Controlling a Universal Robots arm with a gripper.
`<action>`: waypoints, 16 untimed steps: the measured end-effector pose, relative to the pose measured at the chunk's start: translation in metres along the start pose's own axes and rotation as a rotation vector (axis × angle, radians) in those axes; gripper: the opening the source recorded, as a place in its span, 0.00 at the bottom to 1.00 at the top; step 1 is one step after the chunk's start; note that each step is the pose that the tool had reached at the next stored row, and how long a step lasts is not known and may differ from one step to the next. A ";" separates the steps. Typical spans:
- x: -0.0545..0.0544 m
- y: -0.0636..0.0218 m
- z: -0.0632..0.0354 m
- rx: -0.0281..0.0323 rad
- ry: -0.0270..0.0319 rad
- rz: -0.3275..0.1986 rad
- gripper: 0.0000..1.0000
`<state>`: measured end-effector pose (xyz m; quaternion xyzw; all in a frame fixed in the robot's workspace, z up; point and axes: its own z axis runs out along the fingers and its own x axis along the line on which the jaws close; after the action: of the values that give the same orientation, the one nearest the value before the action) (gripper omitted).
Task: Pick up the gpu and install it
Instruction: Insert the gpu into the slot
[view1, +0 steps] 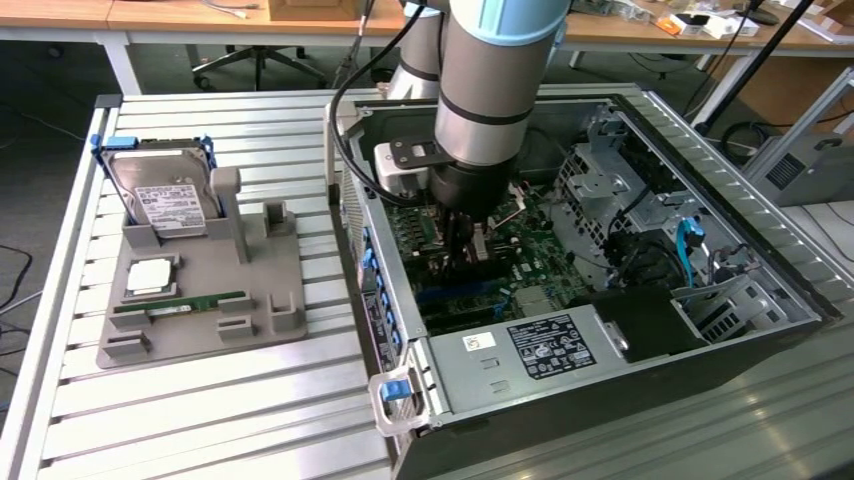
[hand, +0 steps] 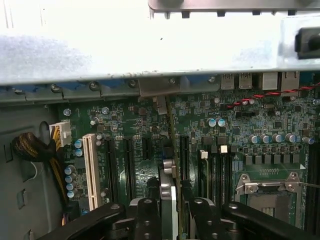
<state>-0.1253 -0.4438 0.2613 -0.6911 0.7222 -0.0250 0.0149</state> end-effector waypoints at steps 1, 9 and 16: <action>0.000 0.0000 0.0000 0.0000 0.0000 0.000 0.27; 0.001 0.0000 0.0002 -0.0001 0.0013 0.007 0.27; 0.004 -0.0001 0.0008 -0.0001 0.0035 0.018 0.27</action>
<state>-0.1253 -0.4478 0.2606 -0.6846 0.7284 -0.0260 0.0138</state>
